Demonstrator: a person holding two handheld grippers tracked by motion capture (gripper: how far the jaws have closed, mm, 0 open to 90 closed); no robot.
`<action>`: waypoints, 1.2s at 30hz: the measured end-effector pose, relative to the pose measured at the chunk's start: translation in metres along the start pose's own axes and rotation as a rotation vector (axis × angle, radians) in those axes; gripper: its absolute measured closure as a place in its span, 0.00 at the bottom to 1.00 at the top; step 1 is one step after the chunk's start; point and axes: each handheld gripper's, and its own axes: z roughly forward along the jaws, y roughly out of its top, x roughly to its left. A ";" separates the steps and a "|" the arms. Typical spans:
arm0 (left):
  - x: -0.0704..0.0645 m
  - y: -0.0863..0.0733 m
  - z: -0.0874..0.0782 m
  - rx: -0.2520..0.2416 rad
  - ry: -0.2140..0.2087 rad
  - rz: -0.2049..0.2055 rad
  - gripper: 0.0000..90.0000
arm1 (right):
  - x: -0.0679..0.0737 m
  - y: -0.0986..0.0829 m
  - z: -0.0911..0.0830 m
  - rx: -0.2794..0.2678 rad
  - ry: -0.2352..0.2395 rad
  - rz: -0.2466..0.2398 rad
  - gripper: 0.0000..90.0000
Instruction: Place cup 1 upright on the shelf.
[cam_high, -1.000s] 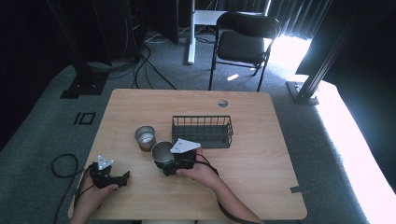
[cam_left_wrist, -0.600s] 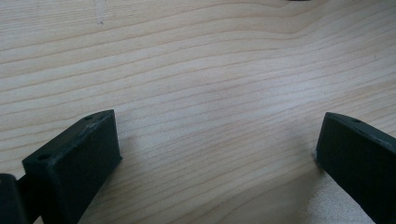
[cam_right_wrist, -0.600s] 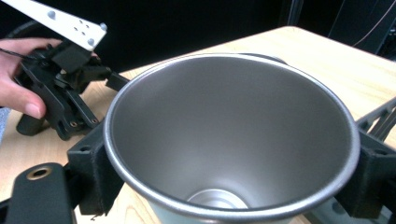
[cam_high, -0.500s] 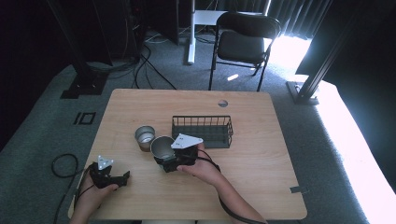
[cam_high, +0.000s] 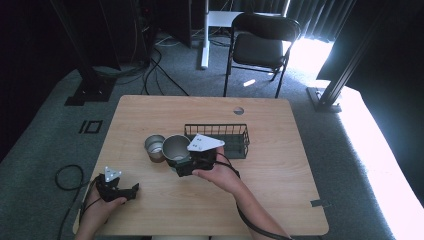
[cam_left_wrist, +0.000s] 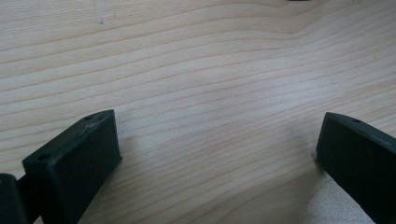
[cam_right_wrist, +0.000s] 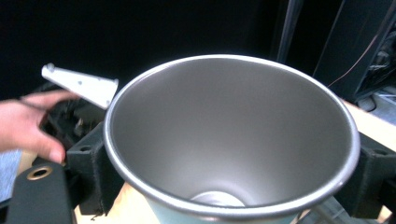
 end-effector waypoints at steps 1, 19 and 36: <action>0.000 0.000 0.000 0.001 -0.001 0.000 0.01 | -0.001 0.004 -0.003 -0.006 -0.002 -0.001 0.14; 0.000 0.000 0.000 0.000 0.000 -0.001 0.01 | -0.041 0.034 -0.042 -0.066 -0.148 0.011 0.14; 0.000 0.000 0.000 -0.001 0.001 -0.001 0.01 | -0.088 0.024 -0.077 -0.078 -0.362 0.071 0.14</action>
